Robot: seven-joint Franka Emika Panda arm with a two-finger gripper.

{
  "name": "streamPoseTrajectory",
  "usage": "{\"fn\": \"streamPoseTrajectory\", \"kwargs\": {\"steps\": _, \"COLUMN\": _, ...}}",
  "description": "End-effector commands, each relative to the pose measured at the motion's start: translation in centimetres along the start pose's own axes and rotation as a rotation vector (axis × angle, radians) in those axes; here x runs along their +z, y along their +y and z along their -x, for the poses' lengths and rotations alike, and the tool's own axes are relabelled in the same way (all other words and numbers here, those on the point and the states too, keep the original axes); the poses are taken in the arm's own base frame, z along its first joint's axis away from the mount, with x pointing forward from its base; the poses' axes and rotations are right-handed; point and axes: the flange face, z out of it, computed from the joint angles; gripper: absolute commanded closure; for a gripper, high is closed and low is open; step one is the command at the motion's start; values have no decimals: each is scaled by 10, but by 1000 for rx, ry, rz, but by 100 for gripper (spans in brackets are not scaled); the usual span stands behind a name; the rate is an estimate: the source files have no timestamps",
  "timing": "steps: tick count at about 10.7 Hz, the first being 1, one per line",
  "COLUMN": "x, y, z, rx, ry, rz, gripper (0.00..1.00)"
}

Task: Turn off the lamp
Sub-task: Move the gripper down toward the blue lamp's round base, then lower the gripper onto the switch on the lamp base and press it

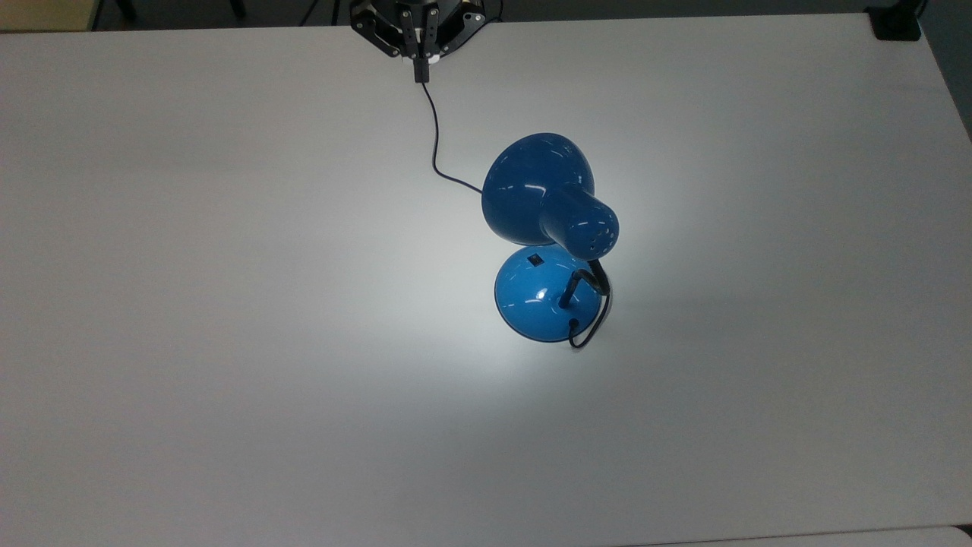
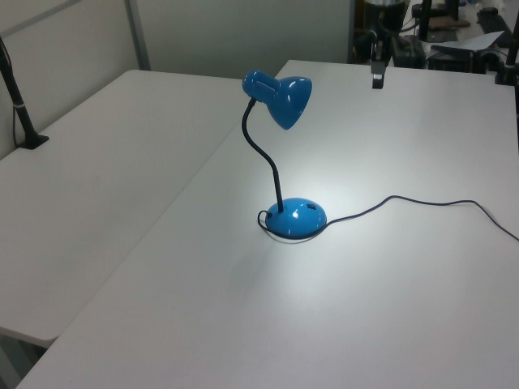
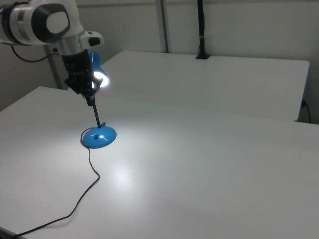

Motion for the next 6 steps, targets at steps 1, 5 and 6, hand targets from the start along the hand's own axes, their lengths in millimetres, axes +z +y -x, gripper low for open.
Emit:
{"fn": "streamPoseTrajectory", "kwargs": {"steps": 1, "x": 50, "y": -42, "z": -7, "rx": -119, "ry": 91, "rz": -14, "gripper": 100}}
{"fn": "streamPoseTrajectory", "kwargs": {"steps": 5, "x": 133, "y": -75, "z": -29, "rx": -167, "ry": 171, "rz": -21, "gripper": 100}}
{"fn": "streamPoseTrajectory", "kwargs": {"steps": 6, "x": 147, "y": -76, "z": -32, "rx": -168, "ry": 170, "rz": -23, "gripper": 100}}
